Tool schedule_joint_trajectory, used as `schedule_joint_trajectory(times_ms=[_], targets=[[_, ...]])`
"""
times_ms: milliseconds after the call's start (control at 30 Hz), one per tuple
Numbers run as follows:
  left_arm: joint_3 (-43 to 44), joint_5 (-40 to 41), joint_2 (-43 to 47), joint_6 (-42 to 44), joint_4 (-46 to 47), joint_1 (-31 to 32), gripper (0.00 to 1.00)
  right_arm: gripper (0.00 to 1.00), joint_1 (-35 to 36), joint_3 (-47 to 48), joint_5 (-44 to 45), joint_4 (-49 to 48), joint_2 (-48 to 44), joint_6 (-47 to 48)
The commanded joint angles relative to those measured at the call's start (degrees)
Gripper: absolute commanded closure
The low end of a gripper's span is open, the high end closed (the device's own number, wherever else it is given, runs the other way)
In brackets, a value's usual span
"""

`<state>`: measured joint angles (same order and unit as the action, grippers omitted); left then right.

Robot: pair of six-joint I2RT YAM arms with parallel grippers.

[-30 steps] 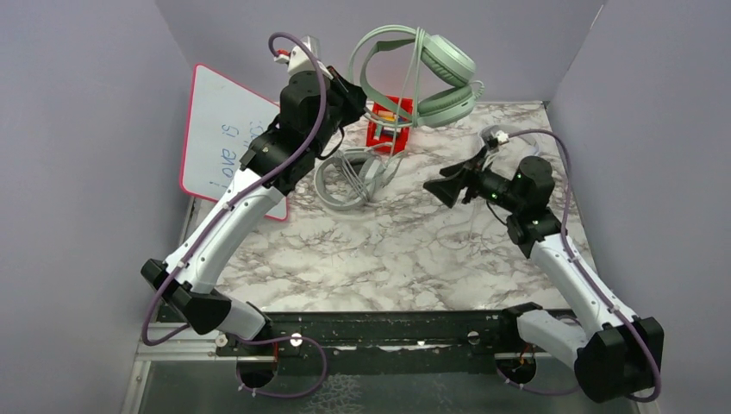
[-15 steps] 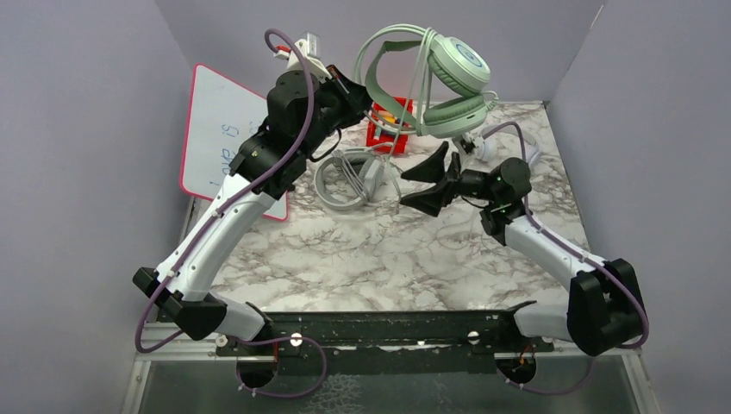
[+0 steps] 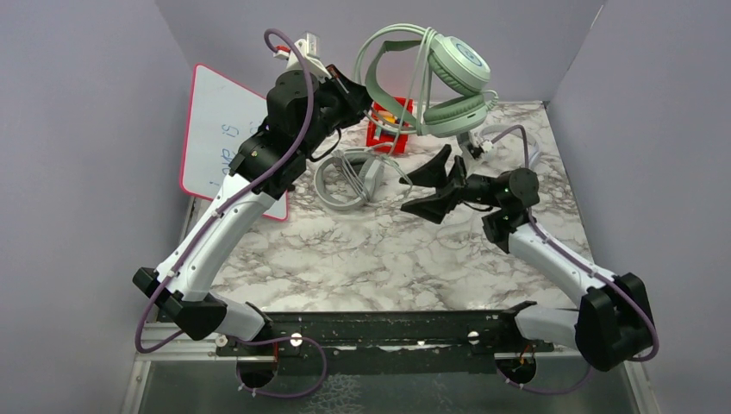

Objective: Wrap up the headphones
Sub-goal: Wrap the headphones cable around the headphones.

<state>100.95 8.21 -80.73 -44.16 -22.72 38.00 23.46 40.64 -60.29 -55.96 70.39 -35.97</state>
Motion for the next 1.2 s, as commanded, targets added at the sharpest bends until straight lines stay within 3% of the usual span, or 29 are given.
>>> schedule_joint_trajectory(times_ms=[0,133,300,500,667,933,1067,1167], targets=[[2.5,-0.9,2.4,-2.0,6.5,0.0,1.00,0.22,0.2,0.1,-2.1,6.4,-4.6,3.6],[2.1,-0.8,3.2,-2.3,7.0,0.1,1.00,0.24,0.2,1.0,-3.7,5.0,-3.0,2.4],[1.7,-1.4,3.5,-2.9,7.3,0.0,1.00,0.42,0.6,3.1,-3.0,-10.0,3.9,-6.4],[4.3,0.3,3.5,-2.1,6.4,0.0,1.00,0.97,1.0,-1.2,3.1,-6.0,4.1,-3.6],[8.4,1.8,3.1,-0.7,5.7,0.1,1.00,0.99,0.6,-10.8,11.8,-2.3,2.5,-0.8],[15.6,7.0,2.7,5.1,1.5,0.0,1.00,1.00,-8.6,-14.6,34.5,35.0,-3.7,8.3],[18.3,8.8,2.7,7.2,0.8,0.0,1.00,1.00,-16.6,-14.8,37.4,44.4,-1.8,11.8],[20.7,10.8,2.5,9.0,0.4,0.1,1.00,1.00,-18.1,-16.2,37.5,44.9,1.1,12.7]])
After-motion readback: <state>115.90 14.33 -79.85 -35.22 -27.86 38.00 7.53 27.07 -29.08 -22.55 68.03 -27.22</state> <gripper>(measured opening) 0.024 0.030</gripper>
